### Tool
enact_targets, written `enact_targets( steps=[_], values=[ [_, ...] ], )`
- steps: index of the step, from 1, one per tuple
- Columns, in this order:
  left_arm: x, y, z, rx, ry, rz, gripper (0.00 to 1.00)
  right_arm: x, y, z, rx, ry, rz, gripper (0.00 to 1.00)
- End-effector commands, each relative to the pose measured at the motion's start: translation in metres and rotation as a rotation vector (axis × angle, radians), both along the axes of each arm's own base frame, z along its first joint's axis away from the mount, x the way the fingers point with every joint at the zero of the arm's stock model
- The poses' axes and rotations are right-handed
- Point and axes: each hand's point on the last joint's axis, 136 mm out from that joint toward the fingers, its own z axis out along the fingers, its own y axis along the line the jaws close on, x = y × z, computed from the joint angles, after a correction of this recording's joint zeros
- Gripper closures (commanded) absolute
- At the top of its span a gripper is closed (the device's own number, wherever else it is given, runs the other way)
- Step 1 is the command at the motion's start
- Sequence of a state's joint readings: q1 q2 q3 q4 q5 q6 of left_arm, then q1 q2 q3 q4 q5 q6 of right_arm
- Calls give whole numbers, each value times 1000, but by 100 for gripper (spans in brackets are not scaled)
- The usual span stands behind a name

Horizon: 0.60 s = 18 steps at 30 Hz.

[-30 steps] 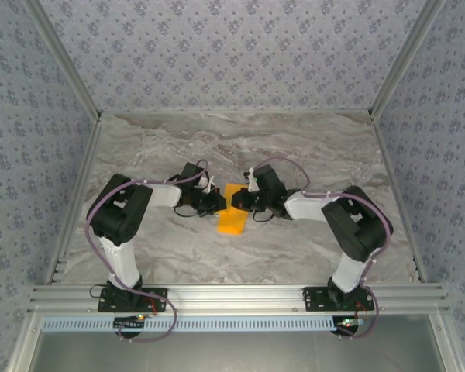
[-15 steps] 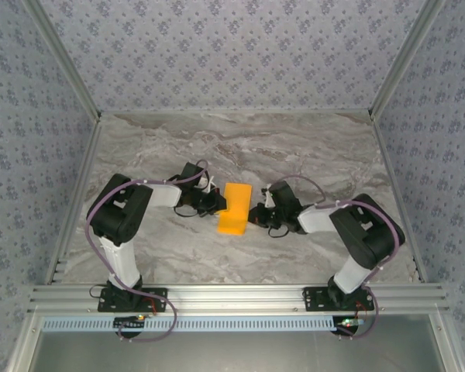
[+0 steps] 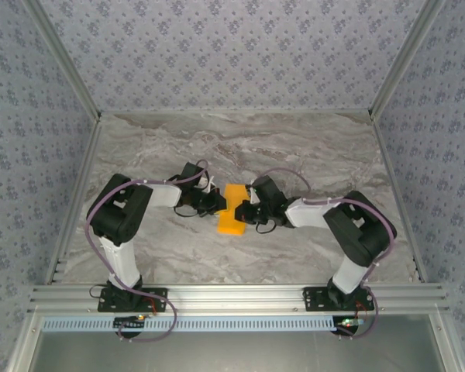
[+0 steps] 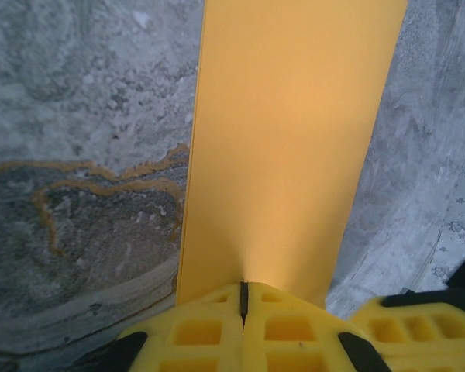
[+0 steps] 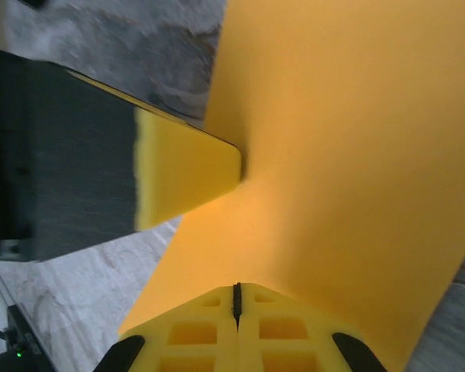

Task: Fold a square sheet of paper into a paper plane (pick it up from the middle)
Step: Fold the square sheet of paper in half at the center of the table.

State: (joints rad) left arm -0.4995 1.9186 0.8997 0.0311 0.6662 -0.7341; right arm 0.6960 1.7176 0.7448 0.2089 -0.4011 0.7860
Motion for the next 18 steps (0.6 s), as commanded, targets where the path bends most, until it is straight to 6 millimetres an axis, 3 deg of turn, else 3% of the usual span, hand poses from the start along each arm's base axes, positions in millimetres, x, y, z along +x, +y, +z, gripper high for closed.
enact_targets(
  steps=[1,8,12,14,18],
  values=[
    [-85,105,-110,545,310,70,100,-15,3,-18,-13,75,23,100],
    [-87,109,-113,560,317,74,100,-64,-42,-47,-97,153,32,100],
    [-87,108,-114,555,317,77,100,-89,-62,-53,-130,198,50,100],
    [-87,108,-114,552,317,76,100,-88,-63,-45,-127,181,58,100],
    [-86,107,-112,545,315,73,100,-57,-42,2,-68,63,67,100]
  ],
)
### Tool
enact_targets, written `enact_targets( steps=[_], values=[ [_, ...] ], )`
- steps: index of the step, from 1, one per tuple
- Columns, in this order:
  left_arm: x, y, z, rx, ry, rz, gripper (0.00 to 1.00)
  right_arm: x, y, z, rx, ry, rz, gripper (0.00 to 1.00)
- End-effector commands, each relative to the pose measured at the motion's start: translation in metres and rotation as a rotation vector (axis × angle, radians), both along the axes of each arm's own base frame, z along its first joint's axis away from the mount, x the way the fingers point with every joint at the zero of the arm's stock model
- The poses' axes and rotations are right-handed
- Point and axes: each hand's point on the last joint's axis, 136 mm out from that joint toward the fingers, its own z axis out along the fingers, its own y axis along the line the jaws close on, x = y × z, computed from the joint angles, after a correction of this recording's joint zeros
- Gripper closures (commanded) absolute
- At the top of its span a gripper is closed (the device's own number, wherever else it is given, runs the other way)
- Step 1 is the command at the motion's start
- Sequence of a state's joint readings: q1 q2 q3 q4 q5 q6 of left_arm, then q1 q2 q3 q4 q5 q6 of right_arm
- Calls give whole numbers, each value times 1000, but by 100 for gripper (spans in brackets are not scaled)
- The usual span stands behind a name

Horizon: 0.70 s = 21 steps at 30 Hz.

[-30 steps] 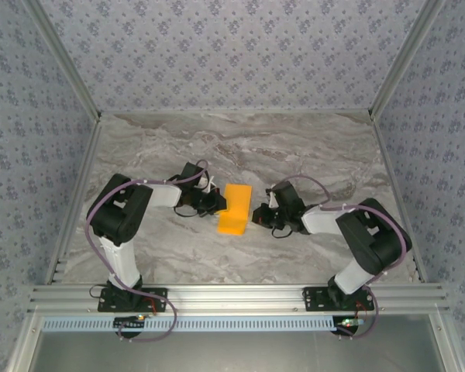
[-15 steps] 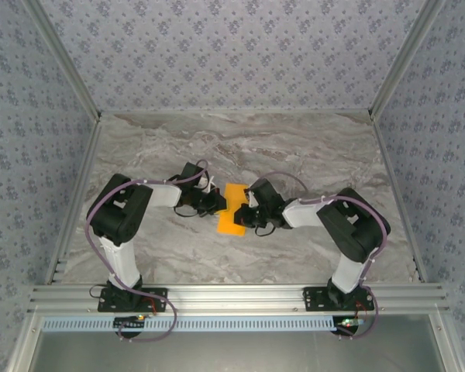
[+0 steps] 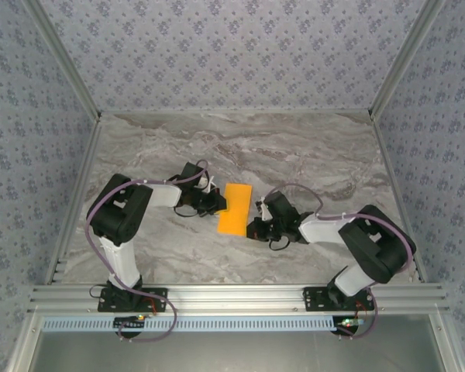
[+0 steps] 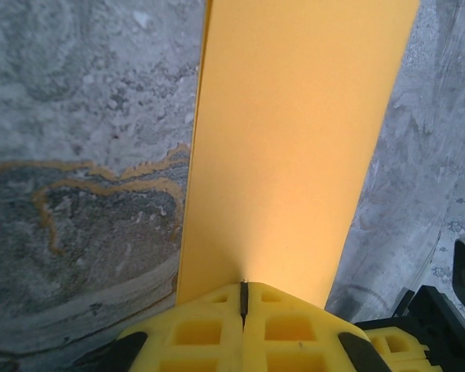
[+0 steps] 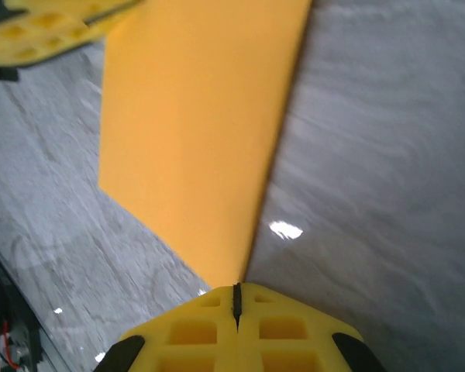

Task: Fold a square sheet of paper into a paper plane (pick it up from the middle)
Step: Fold the square sheet of paper in half at the center of the table.

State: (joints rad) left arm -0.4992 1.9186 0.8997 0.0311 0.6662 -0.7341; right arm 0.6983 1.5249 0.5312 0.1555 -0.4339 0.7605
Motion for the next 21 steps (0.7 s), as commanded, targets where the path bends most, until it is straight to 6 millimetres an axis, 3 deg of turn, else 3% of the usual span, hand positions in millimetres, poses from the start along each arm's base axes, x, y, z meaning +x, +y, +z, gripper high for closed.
enact_targets(
  steps=[1,4,10,16,21],
  values=[
    [-86,106,-112,544,313,69,100,10,7,26,-11,-20,22,100],
    [-85,106,-110,542,308,71,100,31,25,43,17,-62,0,100],
    [-85,106,-111,541,311,71,100,50,47,22,10,-27,-8,100],
    [-86,106,-111,544,312,70,100,30,46,-6,-29,41,34,100],
    [-86,108,-112,550,310,69,100,-5,12,-28,-94,104,26,100]
  ],
)
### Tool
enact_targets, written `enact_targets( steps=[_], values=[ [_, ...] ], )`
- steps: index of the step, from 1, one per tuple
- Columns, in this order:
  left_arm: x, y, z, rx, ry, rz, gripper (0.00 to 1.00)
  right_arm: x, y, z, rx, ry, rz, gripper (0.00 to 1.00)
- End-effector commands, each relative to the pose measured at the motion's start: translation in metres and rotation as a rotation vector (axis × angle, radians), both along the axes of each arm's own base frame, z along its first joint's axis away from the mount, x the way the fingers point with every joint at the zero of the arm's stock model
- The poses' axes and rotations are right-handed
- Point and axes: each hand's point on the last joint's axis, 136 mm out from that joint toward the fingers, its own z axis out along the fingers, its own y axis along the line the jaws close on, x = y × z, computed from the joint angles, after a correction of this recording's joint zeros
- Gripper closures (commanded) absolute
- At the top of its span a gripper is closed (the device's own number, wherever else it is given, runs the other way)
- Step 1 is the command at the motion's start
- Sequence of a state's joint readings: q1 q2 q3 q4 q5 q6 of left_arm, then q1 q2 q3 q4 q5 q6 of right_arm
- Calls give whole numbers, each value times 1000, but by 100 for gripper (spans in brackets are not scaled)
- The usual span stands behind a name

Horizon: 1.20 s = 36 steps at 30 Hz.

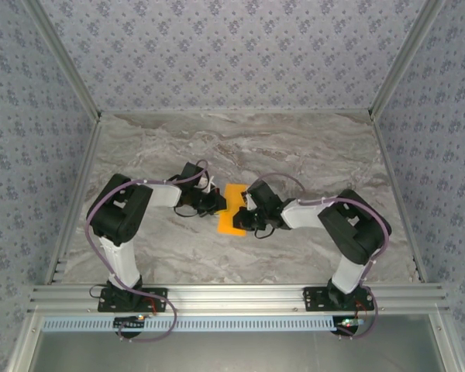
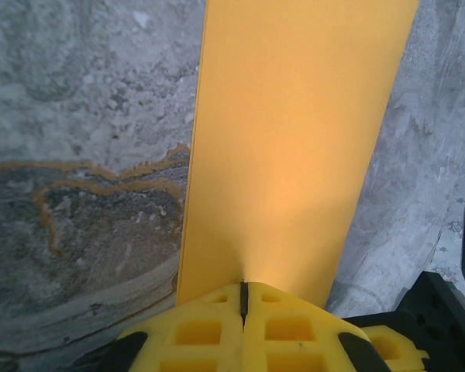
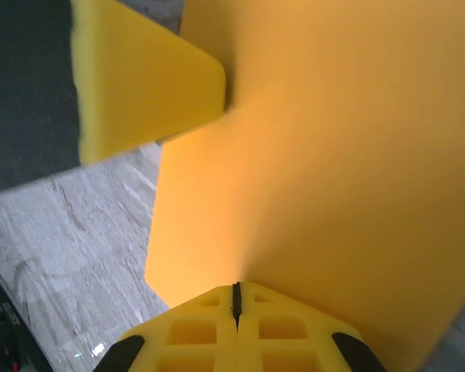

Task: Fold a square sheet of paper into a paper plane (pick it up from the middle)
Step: Fold the square sheet of paper in half at the center of the table, then rotate the square sheet of paper at the center of the table.

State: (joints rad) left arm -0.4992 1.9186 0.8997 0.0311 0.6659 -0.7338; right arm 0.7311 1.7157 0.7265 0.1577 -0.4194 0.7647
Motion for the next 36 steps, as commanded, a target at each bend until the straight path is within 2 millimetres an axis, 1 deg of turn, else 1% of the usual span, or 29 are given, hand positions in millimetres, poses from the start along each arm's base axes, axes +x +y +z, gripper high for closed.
enact_targets(
  steps=[1,3,5,6,8,11,12,14,16,18,20,22,23,25,27,29,30,32,34,36],
  values=[
    [-86,107,-112,550,309,67,100,-47,-38,-32,-117,130,1,100],
    [-85,108,-111,551,307,70,100,-66,-59,-43,-176,166,-15,100],
    [-84,107,-110,549,303,71,100,-77,-71,-44,-191,178,-25,100],
    [-82,106,-109,544,299,69,100,-78,-73,-40,-186,170,-27,100],
    [-78,102,-106,525,287,65,100,-73,-71,-24,-171,128,-25,100],
    [-63,87,-95,466,239,41,100,-41,-61,17,-126,13,-54,100],
    [-55,79,-87,437,212,26,100,-27,-57,32,-106,-30,-73,100],
    [-38,63,-66,385,148,-6,100,5,-54,55,-88,-98,-131,100],
    [-22,49,-39,328,93,-19,99,36,-53,66,-75,-135,-190,100],
    [-7,36,-8,269,42,-18,92,64,-52,70,-64,-136,-233,100],
    [6,28,23,223,-9,-3,83,87,-46,69,-71,-141,-241,100],
    [14,25,45,197,-42,19,74,102,-41,61,-88,-119,-239,100],
    [17,25,54,189,-55,33,70,109,-38,56,-96,-102,-237,100],
    [19,26,66,179,-69,55,65,119,-33,45,-105,-70,-233,100],
    [17,28,71,177,-70,72,64,124,-27,34,-115,-38,-218,100],
    [14,30,73,173,-68,86,64,129,-19,29,-97,-28,-200,100],
    [12,31,73,171,-64,92,63,129,-17,25,-93,-18,-192,100],
    [8,32,73,161,-60,98,63,136,-10,25,-79,-17,-185,100],
    [4,31,73,151,-54,97,64,138,-10,17,-95,-3,-190,100],
    [0,28,74,132,-51,98,64,136,-18,5,-141,22,-211,100]
  ],
)
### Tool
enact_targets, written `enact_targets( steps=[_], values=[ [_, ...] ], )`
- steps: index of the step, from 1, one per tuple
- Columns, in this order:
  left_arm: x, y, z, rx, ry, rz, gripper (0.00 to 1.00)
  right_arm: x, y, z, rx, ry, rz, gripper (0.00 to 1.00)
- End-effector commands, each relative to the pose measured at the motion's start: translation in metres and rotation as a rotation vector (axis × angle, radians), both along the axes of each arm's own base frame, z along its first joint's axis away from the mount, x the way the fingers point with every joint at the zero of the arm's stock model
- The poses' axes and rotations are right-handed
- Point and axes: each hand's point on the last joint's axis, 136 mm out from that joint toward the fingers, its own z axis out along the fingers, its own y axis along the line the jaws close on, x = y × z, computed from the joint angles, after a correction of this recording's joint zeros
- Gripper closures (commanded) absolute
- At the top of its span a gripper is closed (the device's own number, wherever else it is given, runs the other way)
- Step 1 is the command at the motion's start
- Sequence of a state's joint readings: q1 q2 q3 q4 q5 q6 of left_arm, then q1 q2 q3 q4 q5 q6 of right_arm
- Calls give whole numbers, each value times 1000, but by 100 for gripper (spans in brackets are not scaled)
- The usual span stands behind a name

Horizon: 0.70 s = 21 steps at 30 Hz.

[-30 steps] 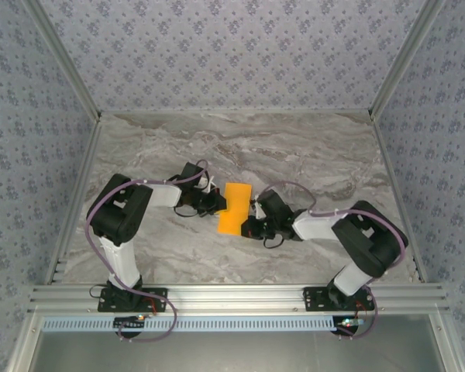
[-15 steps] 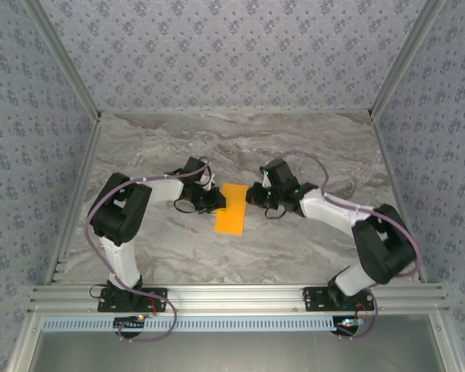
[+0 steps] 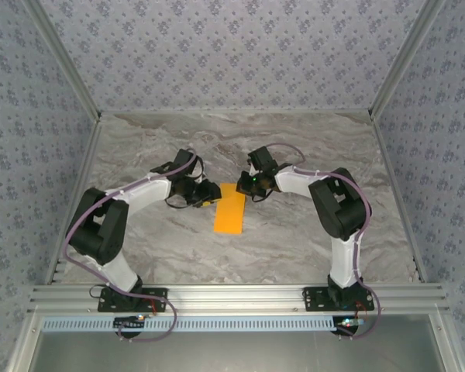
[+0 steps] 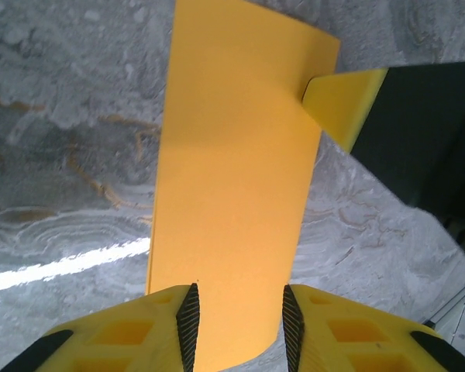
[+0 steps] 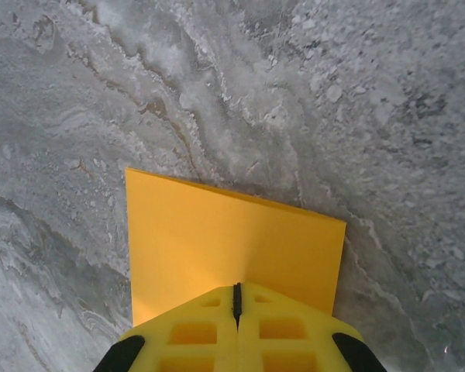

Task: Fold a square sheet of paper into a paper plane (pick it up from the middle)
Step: Rotate the square sheet of paper at the center of the table.

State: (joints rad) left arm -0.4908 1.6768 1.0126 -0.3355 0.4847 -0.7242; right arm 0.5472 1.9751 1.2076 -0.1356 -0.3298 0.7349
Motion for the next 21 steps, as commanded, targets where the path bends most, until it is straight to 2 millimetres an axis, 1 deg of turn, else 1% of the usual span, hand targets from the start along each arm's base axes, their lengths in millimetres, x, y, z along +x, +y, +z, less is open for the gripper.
enact_targets(
  steps=[1,4,5,6,8,10,12,14,16,18,20,21],
  values=[
    [-11,-2,3,-31,23,13,64,-1,-9,-14,-58,48,-20,100],
    [-19,-10,5,-68,33,6,64,-10,-34,-29,-140,98,-97,100],
    [-22,-13,6,-76,35,5,65,-18,-47,-36,-178,118,-132,100],
    [-24,-15,6,-83,38,3,65,-23,-56,-38,-201,128,-161,100],
    [-31,-22,6,-102,44,-1,66,-37,-81,-39,-256,149,-246,100],
    [-38,-30,7,-123,48,-11,67,-53,-100,-37,-285,157,-319,100],
    [-45,-37,8,-136,47,-25,68,-66,-113,-32,-288,139,-375,100],
    [-50,-46,9,-152,46,-44,71,-74,-118,-26,-252,118,-410,100],
    [-55,-56,9,-174,52,-68,74,-74,-115,-13,-173,64,-414,100],
    [-60,-68,9,-193,60,-98,78,-71,-103,2,-67,-1,-362,100],
    [-65,-80,8,-213,71,-129,85,-72,-80,18,71,-48,-243,100],
    [-68,-84,7,-217,77,-143,87,-75,-73,21,113,-55,-208,100]
  ],
)
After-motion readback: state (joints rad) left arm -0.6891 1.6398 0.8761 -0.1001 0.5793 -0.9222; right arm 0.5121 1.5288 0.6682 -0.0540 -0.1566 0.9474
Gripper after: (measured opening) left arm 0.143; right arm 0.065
